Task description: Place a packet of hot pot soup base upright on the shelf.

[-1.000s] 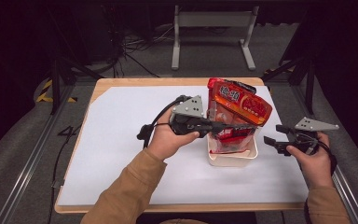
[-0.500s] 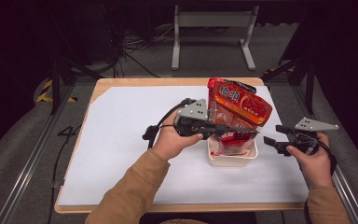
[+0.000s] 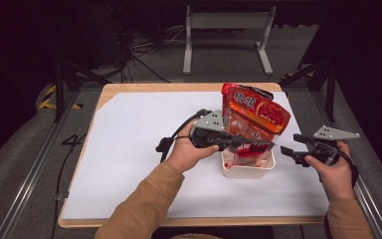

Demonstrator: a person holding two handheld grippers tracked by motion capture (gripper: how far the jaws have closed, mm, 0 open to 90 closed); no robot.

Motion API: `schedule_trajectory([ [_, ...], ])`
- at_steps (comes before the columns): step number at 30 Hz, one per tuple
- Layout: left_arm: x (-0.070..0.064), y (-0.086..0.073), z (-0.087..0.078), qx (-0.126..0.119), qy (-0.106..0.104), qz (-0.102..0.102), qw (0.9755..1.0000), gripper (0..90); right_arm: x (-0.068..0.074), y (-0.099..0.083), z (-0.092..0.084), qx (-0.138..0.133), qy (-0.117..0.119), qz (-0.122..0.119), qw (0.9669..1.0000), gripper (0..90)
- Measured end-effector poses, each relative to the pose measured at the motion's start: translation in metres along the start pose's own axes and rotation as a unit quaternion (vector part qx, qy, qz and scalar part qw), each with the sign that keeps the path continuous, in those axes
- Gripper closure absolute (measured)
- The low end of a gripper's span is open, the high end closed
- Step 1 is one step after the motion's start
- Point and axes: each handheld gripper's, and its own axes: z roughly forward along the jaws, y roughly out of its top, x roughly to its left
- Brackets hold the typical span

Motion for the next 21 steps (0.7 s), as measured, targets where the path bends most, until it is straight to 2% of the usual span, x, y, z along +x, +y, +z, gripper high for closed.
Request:
schedule_trajectory([
  [9,0.004,-0.005,0.012,0.003,-0.004,-0.005,1.0000,89.5,-0.002,-0.001,-0.001,0.000,0.000,0.002,1.0000,24.2],
  [16,0.006,-0.012,0.014,0.005,-0.003,-0.018,0.9998,89.3,-0.001,-0.001,-0.001,0.001,0.000,0.002,1.0000,24.0],
  [21,0.008,-0.016,0.015,0.012,0.000,-0.019,0.9998,88.8,-0.001,-0.001,0.000,0.001,-0.001,0.002,1.0000,23.9],
])
